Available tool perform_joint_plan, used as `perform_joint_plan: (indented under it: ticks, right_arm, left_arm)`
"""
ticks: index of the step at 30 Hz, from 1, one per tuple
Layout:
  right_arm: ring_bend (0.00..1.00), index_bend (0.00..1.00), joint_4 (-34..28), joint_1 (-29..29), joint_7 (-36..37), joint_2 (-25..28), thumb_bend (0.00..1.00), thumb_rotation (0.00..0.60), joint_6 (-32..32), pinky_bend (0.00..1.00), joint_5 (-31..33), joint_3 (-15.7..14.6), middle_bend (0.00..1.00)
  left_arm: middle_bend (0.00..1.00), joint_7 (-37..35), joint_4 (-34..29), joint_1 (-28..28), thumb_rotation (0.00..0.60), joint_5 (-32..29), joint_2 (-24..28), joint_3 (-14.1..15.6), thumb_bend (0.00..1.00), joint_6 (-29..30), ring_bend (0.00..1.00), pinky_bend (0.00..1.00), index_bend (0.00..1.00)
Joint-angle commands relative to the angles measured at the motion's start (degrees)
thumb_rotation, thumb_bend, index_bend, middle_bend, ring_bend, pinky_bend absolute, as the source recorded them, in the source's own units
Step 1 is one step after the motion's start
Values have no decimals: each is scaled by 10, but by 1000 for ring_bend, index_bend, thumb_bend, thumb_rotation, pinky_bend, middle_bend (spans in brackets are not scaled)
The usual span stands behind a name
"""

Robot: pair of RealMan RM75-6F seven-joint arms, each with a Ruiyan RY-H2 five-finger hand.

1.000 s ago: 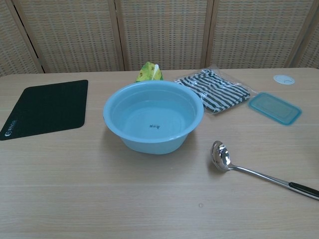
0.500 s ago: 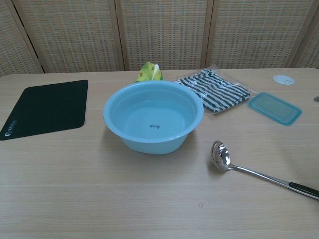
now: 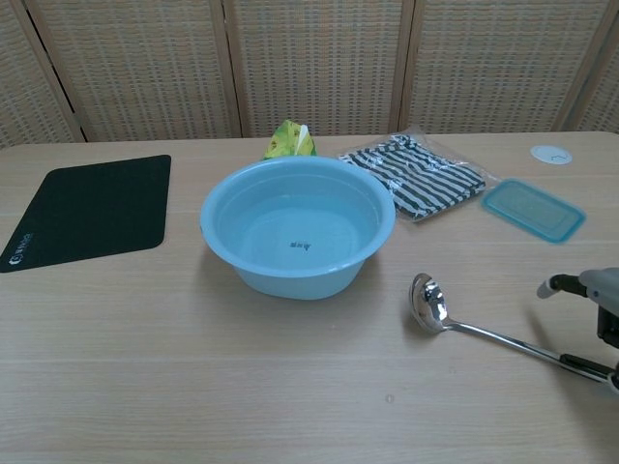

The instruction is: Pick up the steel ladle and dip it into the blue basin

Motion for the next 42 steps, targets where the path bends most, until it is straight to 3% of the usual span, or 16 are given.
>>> perform_joint_plan:
  ticks: [1,14,19,26,31,34,36,42]
  right_arm:
    - [966,146,29,8,-3,-18,0,600,9,1000,1,-3,975]
    - [966,149,120,16,9,-56,0,600,13,1000,2,-5,975]
    - [966,149,173,21,14,-74,0,600,31,1000,-17,3,975]
    - [966,149,202,28,12,-82,0,600,26,1000,-11,20,975]
    - [966,182,176,26,18,-73,0,600,12,1000,0,22,975]
    - [966,288,137,23,34,-58,20,600,-5,1000,20,31,975]
    - [966,352,120,25,37,-51,66,600,-9,1000,29,35,975]
    - [966,424,109,29,42,-53,173,600,-5,1000,49,45,975]
  left_arm:
    - [0,1,0,0,600,0,0,0,0,0,0,0,0]
    - [0,10,-1,-2,600,-2,-4,1,0,-6,0,0,0]
    - [0,11,0,-4,600,-4,-5,0,0,-8,0,0,0]
    - [0,14,-1,-4,600,-4,-6,0,0,-9,0,0,0]
    - [0,12,0,-5,600,-5,-6,0,0,-10,0,0,0]
    - [0,11,0,-5,600,-5,-5,1,0,-11,0,0,0]
    - [0,10,0,-4,600,-4,-5,1,0,-10,0,0,0]
    - [0,7,0,-4,600,-4,-4,1,0,-10,0,0,0]
